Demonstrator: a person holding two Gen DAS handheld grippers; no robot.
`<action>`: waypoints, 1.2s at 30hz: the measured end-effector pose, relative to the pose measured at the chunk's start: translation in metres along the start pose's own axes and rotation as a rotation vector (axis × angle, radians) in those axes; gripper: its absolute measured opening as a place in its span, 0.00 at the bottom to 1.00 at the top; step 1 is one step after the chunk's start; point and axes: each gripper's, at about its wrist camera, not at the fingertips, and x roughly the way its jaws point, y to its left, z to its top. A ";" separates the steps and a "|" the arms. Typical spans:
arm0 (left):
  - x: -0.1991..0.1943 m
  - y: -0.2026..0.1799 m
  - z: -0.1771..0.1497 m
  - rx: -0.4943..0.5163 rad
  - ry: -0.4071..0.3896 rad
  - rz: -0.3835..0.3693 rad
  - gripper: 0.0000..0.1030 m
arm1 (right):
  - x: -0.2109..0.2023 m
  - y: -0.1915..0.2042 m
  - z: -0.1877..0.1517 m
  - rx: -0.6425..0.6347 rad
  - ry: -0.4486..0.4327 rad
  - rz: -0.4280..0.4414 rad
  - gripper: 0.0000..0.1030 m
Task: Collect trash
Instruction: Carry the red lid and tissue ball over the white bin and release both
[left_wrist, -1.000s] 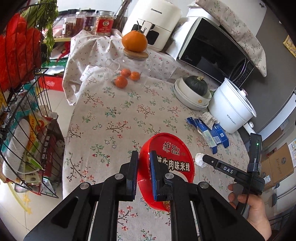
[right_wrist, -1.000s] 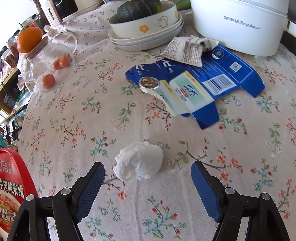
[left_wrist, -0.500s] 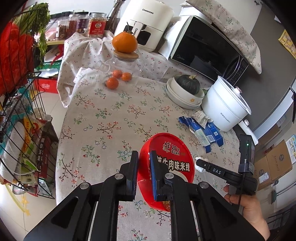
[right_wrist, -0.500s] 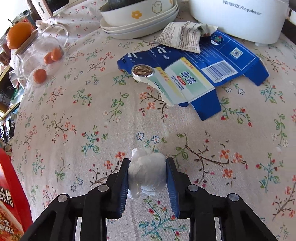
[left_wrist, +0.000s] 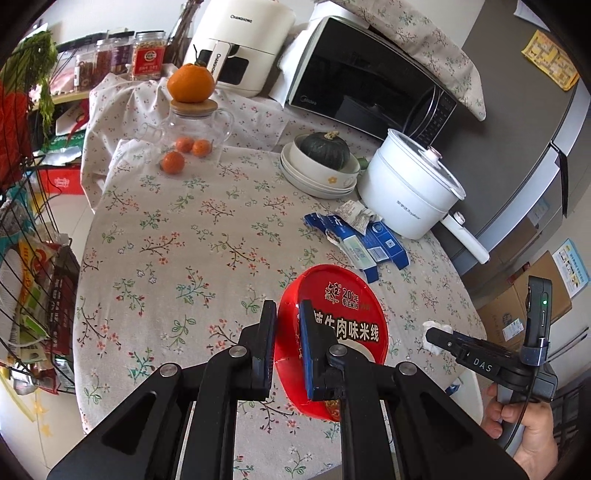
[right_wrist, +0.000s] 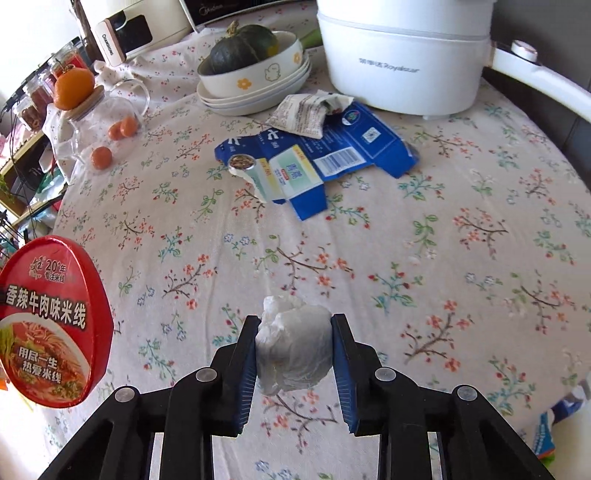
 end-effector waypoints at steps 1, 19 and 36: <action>0.001 -0.005 -0.002 0.006 0.005 -0.008 0.12 | -0.005 -0.006 -0.002 0.003 -0.003 -0.003 0.32; 0.020 -0.133 -0.043 0.192 0.057 -0.117 0.12 | -0.082 -0.115 -0.058 0.092 -0.089 -0.162 0.32; 0.068 -0.279 -0.120 0.420 0.137 -0.244 0.13 | -0.116 -0.212 -0.111 0.213 -0.060 -0.244 0.33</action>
